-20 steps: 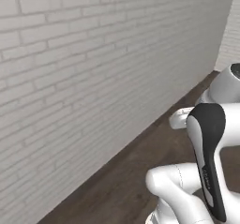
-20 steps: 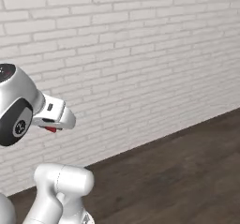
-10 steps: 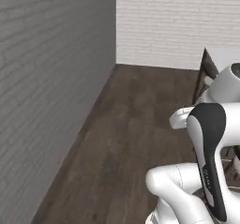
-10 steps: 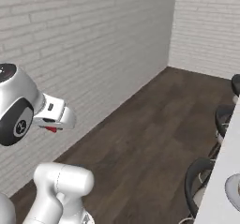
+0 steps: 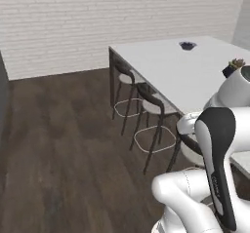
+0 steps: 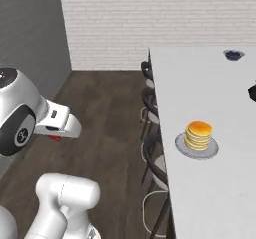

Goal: Take the strawberry from the fridge and place it on top of the pancake, located on the dining counter.

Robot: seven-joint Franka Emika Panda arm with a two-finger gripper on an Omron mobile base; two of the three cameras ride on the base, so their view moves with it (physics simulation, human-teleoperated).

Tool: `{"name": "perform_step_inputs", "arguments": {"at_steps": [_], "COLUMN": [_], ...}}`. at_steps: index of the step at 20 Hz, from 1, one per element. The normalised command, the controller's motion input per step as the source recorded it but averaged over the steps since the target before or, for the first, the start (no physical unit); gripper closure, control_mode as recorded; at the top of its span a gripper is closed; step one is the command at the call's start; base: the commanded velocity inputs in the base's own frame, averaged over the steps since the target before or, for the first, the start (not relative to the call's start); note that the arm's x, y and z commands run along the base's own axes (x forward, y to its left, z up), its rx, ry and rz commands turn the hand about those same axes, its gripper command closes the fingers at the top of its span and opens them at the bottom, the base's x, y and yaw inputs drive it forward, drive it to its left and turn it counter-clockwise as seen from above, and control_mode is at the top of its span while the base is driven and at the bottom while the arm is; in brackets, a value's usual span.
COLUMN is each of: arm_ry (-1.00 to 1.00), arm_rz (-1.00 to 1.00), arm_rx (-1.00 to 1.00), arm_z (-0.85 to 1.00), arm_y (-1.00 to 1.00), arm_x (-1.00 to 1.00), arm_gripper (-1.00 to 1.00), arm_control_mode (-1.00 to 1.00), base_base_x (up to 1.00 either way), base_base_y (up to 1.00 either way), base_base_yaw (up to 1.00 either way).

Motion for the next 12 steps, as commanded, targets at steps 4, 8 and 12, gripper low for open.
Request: {"name": "perform_step_inputs", "arguments": {"at_steps": [4, 8, 12], "arm_ry": [0.00, 0.00, 0.00], "arm_rz": [0.00, 0.00, 0.00], "arm_rx": [0.00, 0.00, 0.00], "arm_z": [0.00, 0.00, 0.00], "arm_y": [0.00, 0.00, 0.00], "arm_x": [0.00, 0.00, 0.00], "arm_gripper": [1.00, 1.00, 1.00], "arm_control_mode": [1.00, 1.00, 1.00], "base_base_x": [0.28, 0.26, 0.34], "base_base_y": [0.30, 0.30, 0.35], "base_base_yaw": [-0.84, -0.84, -0.82]}}
